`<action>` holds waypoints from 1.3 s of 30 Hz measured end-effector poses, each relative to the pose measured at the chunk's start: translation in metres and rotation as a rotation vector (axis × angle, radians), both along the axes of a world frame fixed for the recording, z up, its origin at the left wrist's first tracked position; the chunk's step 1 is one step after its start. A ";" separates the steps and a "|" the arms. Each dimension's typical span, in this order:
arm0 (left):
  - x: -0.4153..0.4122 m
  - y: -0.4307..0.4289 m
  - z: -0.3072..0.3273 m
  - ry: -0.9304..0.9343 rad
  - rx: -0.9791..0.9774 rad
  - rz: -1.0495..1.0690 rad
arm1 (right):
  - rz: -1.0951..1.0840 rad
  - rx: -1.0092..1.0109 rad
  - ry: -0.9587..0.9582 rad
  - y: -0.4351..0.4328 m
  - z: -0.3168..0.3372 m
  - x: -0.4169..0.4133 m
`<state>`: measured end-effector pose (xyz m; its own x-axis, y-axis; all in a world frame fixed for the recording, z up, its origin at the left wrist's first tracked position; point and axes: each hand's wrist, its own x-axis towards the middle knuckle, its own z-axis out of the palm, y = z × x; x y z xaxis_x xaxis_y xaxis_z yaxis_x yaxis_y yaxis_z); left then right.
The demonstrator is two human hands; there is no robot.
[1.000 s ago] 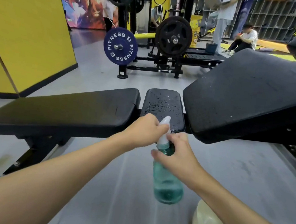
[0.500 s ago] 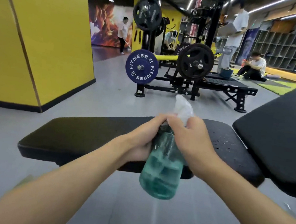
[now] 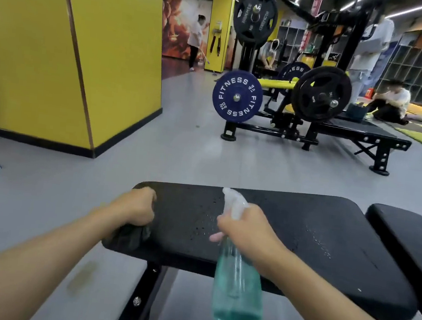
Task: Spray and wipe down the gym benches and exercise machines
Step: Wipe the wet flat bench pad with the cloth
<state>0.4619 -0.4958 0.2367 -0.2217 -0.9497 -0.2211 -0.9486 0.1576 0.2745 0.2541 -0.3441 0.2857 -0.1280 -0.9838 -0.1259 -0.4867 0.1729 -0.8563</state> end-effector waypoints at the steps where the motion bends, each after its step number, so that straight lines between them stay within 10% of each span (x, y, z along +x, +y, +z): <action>1: 0.007 -0.003 -0.009 -0.079 0.056 -0.010 | 0.024 0.035 0.015 -0.006 -0.007 0.008; 23: -0.001 0.011 -0.038 0.012 0.039 0.063 | -0.022 0.197 0.159 0.010 -0.022 -0.003; 39: -0.198 0.061 0.020 0.077 0.160 -0.527 | -0.531 0.207 0.170 0.105 -0.006 -0.122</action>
<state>0.2640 -0.4344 0.2567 -0.6792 -0.6615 -0.3180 -0.7288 0.5563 0.3993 0.1322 -0.2391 0.2797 -0.6313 -0.7366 -0.2427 -0.4151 0.5853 -0.6965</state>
